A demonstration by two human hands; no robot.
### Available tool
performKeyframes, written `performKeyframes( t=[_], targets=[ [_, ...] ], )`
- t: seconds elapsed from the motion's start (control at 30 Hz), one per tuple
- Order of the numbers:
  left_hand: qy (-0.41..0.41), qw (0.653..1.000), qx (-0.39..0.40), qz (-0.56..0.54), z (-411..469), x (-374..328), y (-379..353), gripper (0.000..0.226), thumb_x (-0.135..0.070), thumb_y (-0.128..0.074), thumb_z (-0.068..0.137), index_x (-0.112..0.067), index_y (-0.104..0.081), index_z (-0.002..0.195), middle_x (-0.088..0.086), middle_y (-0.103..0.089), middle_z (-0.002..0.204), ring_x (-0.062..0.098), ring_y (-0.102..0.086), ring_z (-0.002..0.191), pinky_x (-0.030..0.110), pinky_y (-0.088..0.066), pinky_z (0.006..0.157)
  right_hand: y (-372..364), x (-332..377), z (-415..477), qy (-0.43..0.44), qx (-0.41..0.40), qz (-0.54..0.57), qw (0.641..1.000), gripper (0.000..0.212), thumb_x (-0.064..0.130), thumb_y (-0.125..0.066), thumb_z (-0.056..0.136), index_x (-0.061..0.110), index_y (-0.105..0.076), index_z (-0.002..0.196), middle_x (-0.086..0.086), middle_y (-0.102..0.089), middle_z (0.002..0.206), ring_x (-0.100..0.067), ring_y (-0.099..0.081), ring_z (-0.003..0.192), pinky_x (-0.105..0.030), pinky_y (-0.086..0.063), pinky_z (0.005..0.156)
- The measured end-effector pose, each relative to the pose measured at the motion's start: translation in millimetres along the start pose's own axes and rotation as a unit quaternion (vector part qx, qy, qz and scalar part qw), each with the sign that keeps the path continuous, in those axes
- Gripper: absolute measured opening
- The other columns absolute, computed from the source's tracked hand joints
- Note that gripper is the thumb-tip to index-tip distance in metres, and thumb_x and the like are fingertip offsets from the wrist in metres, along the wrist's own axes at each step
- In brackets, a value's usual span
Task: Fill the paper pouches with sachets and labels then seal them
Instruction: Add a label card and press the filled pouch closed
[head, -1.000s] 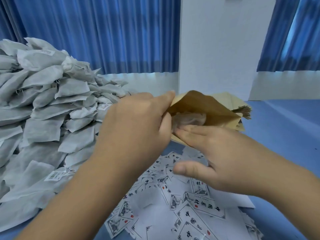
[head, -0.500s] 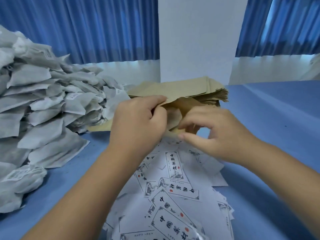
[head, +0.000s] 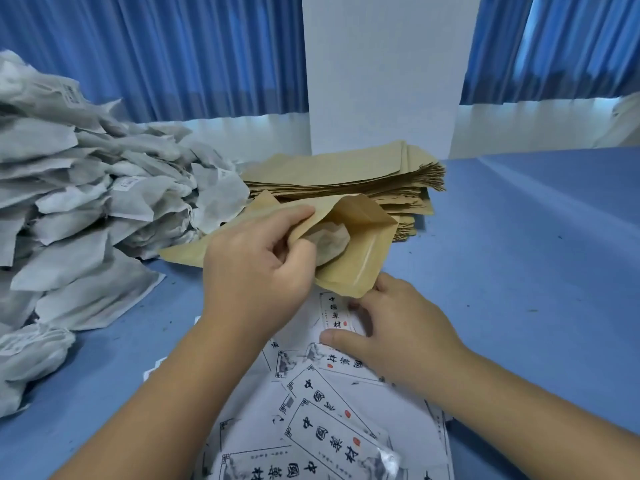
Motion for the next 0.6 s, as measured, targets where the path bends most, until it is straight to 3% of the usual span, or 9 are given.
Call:
performKeyframes(
  t=[0.07, 0.13, 0.2, 0.3, 0.43, 0.6],
  targets=[
    [0.006, 1.000, -0.002, -0.008, -0.1, 2.0, 1.0, 0.039, -0.008, -0.051, 0.067, -0.015, -0.077, 0.095, -0.018, -0.039, 0.048, 0.009, -0.038, 0.056, 0.019, -0.036, 0.057, -1.1, -10.6, 0.9, -0.031, 0.008, 0.051, 0.998, 0.046, 0.070, -0.061, 0.072, 0.035, -0.063, 0.101, 0.015, -0.048, 0.102, -0.009, -0.047, 0.097, -0.030, -0.044, 0.072],
    [0.010, 1.000, -0.005, -0.013, 0.7, 3.2, 2.5, 0.040, -0.008, -0.050, 0.067, -0.015, -0.077, 0.096, -0.015, -0.038, 0.048, 0.009, -0.039, 0.056, 0.014, -0.034, 0.056, 3.1, -17.0, 2.8, -0.050, 0.003, 0.133, 0.990, 0.024, 0.055, -0.073, 0.072, 0.038, -0.060, 0.083, 0.015, -0.047, 0.093, -0.002, -0.048, 0.083, -0.021, -0.039, 0.065],
    [0.016, 1.000, -0.008, -0.017, 1.5, 5.0, 3.3, 0.041, -0.009, -0.050, 0.066, -0.016, -0.077, 0.096, -0.013, -0.036, 0.046, 0.007, -0.039, 0.053, 0.011, -0.032, 0.056, 9.6, -21.9, 4.1, -0.066, -0.013, 0.171, 0.983, 0.027, 0.038, -0.078, 0.071, 0.040, -0.052, 0.068, 0.014, -0.048, 0.088, 0.003, -0.046, 0.077, -0.013, -0.031, 0.060],
    [0.031, 0.999, -0.013, -0.031, 1.4, 8.4, 5.0, 0.041, -0.010, -0.049, 0.066, -0.018, -0.077, 0.095, -0.009, -0.035, 0.043, 0.001, -0.040, 0.049, 0.009, -0.030, 0.055, 21.3, -30.8, 4.6, -0.090, -0.061, 0.214, 0.971, 0.028, 0.024, -0.079, 0.071, 0.038, -0.055, 0.065, 0.015, -0.051, 0.081, 0.009, -0.047, 0.073, -0.006, -0.032, 0.059],
    [0.045, 0.997, -0.020, -0.054, 3.3, 12.0, 8.1, 0.041, -0.011, -0.048, 0.068, -0.019, -0.077, 0.097, -0.016, -0.047, 0.049, 0.000, -0.042, 0.048, 0.009, -0.028, 0.054, 25.2, -41.8, -0.1, -0.141, -0.045, 0.309, 0.940, 0.015, 0.020, -0.072, 0.079, 0.023, -0.066, 0.066, 0.017, -0.054, 0.051, 0.001, -0.045, 0.044, -0.009, -0.033, 0.042],
    [0.063, 0.995, -0.037, -0.072, 5.4, 17.3, 14.3, 0.040, -0.011, -0.048, 0.070, -0.022, -0.076, 0.097, -0.018, -0.048, 0.048, 0.000, -0.044, 0.048, 0.009, -0.029, 0.054, 45.2, -40.3, -7.2, -0.115, 0.019, 0.262, 0.958, 0.013, 0.016, -0.067, 0.080, 0.021, -0.066, 0.068, 0.013, -0.055, 0.055, -0.001, -0.041, 0.047, -0.015, -0.033, 0.047]
  ],
)
Point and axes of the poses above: each hand's wrist, its own z-axis towards the middle knuckle, its own y-axis out of the back of the hand, x = y × z, the point moved 9 cm from there along z, towards the middle knuckle
